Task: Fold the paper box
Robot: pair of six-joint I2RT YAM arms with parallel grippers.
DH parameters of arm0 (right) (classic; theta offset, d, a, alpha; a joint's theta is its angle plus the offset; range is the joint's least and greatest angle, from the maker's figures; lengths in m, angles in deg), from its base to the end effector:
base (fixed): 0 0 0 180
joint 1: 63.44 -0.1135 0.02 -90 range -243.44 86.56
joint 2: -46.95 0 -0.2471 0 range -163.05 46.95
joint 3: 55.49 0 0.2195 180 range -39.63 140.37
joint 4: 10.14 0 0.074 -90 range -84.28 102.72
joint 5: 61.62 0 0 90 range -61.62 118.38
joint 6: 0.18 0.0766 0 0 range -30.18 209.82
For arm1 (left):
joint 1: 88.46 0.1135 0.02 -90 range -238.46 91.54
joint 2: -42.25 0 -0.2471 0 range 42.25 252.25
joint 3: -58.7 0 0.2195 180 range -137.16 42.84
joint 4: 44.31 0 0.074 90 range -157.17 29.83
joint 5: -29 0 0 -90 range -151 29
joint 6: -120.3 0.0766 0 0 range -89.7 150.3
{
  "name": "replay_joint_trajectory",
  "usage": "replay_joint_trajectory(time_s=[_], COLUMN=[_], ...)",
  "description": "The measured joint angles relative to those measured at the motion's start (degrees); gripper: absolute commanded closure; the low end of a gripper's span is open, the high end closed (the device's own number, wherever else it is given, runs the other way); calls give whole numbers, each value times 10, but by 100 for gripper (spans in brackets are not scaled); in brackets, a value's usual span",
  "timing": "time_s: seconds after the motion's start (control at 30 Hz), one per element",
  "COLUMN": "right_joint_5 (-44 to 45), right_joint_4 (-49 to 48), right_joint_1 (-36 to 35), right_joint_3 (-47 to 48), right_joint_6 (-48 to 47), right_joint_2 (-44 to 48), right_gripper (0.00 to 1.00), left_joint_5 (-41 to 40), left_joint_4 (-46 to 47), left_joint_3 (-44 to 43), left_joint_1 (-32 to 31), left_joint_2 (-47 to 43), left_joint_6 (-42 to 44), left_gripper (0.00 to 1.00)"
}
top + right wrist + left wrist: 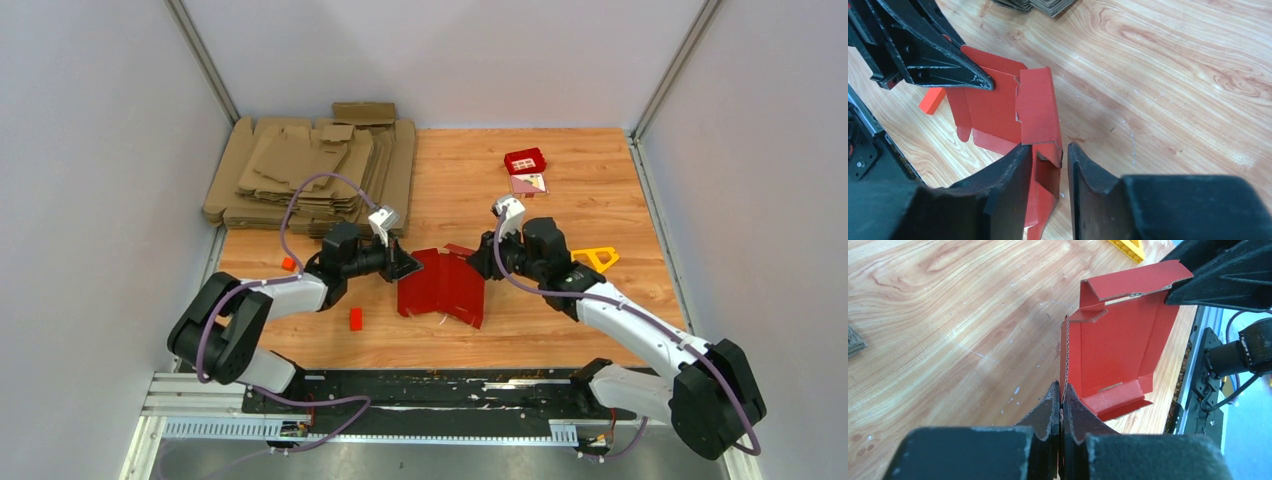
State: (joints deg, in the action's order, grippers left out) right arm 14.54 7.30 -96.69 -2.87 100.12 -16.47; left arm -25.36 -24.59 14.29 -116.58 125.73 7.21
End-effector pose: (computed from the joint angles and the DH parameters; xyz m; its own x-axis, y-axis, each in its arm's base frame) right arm 0.2038 0.1556 0.2231 -0.5160 -0.1307 -0.8465 -0.6264 0.7316 0.2689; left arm 0.2355 -0.1765 0.1755 -0.6092 -0.0358 -0.7922 0.6838 0.4822 -0.5476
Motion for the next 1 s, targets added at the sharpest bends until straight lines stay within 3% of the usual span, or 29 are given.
replay_joint_trajectory(time_s=[0.1, 0.2, 0.47, 0.73, 1.0], right_joint_5=[4, 17, 44, 70, 82], right_joint_4=[0, 5, 5, 2, -28], right_joint_1=[0, 0, 0, 0, 1], right_joint_3=[0, 0, -49, -76, -77], right_joint_6=[2, 8, 34, 55, 68], right_joint_2=[-5, -6, 15, 13, -57], right_gripper=[35, 25, 18, 8, 12], left_joint_5=[-1, -14, -68, -94, -94], left_joint_4=[-2, -7, -6, -7, -8], left_joint_3=[0, 2, 40, 47, 47], left_joint_1=[0, 0, -17, -26, -26], left_joint_2=[-8, -33, -138, -152, -151], left_joint_6=[5, 14, 47, 60, 61], left_gripper=[100, 100, 100, 100, 100])
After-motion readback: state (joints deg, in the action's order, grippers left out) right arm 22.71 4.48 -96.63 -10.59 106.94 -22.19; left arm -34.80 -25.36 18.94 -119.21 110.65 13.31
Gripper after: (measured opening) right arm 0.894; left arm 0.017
